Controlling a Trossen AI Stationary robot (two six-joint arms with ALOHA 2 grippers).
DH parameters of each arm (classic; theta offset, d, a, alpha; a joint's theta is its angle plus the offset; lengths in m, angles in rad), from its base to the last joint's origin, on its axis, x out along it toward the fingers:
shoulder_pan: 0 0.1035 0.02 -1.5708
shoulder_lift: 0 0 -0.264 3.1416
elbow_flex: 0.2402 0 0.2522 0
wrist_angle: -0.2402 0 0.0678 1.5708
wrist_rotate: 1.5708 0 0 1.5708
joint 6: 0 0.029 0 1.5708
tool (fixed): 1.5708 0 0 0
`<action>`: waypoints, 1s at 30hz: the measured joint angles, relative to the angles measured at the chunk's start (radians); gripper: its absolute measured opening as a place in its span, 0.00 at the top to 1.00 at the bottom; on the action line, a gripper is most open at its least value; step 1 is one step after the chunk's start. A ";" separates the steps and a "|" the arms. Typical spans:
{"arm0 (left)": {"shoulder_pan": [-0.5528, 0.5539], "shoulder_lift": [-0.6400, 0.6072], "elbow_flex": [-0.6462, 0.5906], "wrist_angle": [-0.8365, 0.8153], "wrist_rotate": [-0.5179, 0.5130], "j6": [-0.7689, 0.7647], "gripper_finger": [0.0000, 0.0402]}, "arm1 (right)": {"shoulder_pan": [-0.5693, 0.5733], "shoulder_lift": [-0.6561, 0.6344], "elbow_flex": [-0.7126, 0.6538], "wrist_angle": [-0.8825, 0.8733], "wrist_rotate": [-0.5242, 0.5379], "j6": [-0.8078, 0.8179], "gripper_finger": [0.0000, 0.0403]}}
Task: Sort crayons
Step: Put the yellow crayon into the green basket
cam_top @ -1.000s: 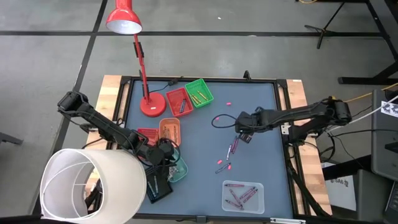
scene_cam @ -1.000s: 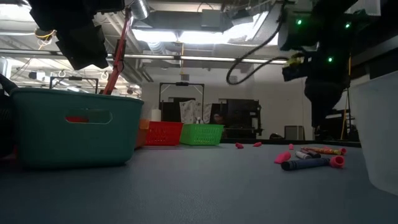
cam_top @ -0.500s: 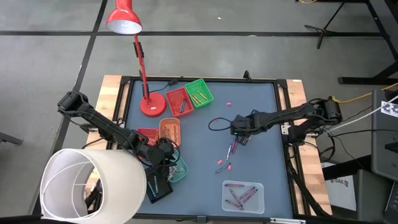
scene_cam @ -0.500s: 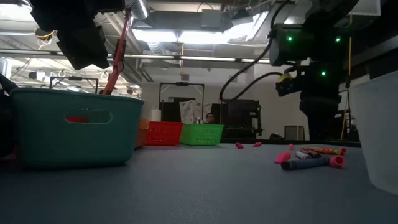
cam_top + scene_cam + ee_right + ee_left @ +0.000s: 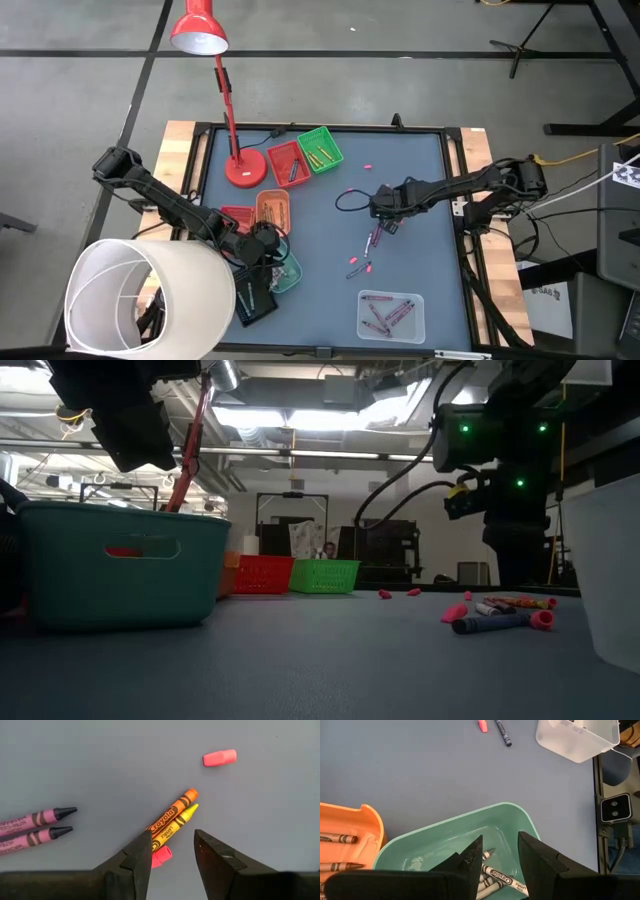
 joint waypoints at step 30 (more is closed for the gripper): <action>0.000 0.000 0.000 0.000 0.000 0.000 0.73 | 0.000 0.049 0.000 -0.015 0.043 0.025 0.64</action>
